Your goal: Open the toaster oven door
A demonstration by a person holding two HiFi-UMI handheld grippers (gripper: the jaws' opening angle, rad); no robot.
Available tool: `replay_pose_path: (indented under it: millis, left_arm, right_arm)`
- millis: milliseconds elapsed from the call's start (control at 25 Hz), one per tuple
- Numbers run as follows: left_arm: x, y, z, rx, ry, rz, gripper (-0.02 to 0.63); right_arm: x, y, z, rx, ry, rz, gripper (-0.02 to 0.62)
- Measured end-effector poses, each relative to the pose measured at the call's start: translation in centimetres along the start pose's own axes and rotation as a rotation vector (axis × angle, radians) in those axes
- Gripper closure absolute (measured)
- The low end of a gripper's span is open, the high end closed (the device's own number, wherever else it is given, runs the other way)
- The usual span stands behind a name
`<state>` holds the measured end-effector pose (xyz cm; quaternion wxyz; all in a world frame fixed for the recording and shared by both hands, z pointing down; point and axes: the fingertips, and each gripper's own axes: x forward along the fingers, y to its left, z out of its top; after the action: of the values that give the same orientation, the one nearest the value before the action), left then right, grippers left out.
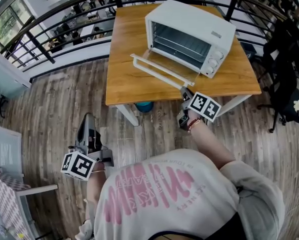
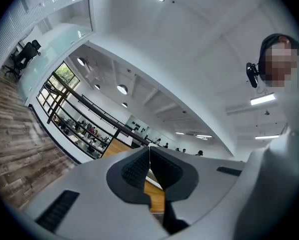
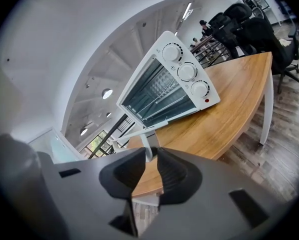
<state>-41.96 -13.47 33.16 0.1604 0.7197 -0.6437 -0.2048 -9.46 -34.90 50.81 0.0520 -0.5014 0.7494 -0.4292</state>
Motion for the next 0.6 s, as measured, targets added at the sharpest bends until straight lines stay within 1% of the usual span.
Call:
replay_pose_path:
  millis: [80,240,480,600]
  left_arm:
    - [0.0,0.4,0.3,0.0,0.004,-0.007,0.584]
    - [-0.2,1.3,0.6,-0.003,0.006,-0.016,0.584]
    - [-0.8,2.6,0.7,-0.013,0.014,-0.014,0.584]
    - [-1.1,3.3,0.9,-0.015,0.012,-0.007,0.584]
  right_arm:
    - [-0.1,0.0,-0.2,0.009,-0.018,-0.004,0.514]
    - [-0.2,0.0,-0.4,-0.02,-0.046,-0.022,0.515]
    - [0.0,-0.1,-1.3,-0.026,-0.049,-0.056,0.515]
    - [0.0,-0.2,-1.5,-0.046,-0.059,-0.074,0.514]
